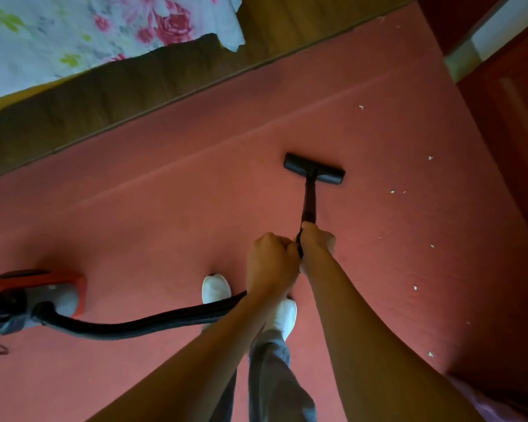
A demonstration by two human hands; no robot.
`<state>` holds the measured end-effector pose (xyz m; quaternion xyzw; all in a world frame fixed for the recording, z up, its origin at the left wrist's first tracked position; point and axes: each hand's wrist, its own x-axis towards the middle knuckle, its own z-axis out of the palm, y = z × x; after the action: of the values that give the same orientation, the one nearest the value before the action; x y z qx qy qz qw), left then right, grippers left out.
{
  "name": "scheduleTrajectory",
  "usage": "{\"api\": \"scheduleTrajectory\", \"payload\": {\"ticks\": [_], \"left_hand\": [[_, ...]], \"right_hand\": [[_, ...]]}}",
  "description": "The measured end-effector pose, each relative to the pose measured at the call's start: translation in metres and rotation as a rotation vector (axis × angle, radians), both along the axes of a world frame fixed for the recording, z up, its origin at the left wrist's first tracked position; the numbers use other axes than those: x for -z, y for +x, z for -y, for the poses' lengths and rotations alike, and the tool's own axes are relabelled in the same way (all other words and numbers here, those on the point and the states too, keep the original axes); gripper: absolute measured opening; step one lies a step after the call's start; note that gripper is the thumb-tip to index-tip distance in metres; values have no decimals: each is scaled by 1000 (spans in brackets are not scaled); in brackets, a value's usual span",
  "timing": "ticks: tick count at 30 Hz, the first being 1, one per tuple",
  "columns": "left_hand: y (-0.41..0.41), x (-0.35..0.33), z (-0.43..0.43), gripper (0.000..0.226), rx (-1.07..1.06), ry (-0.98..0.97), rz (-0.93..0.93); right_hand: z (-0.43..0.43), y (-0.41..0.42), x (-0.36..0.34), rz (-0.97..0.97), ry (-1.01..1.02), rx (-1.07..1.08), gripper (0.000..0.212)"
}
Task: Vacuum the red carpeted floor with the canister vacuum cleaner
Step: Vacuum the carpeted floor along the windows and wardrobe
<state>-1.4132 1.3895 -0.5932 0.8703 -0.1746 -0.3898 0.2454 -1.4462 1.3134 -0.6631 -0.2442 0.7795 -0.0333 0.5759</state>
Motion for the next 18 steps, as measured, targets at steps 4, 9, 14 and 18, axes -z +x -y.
{"api": "scheduleTrajectory", "payload": {"ticks": [4, 9, 14, 18], "left_hand": [[10, 8, 17, 31, 12, -61, 7], [12, 6, 3, 31, 96, -6, 86], [14, 3, -23, 33, 128, 18, 68], [30, 12, -21, 31, 102, -23, 28]], "right_hand": [[18, 12, 15, -1, -64, 3, 21], [0, 2, 7, 56, -80, 72, 23], [-26, -1, 5, 51, -23, 92, 19], [-20, 16, 15, 41, 1, 89, 19]]}}
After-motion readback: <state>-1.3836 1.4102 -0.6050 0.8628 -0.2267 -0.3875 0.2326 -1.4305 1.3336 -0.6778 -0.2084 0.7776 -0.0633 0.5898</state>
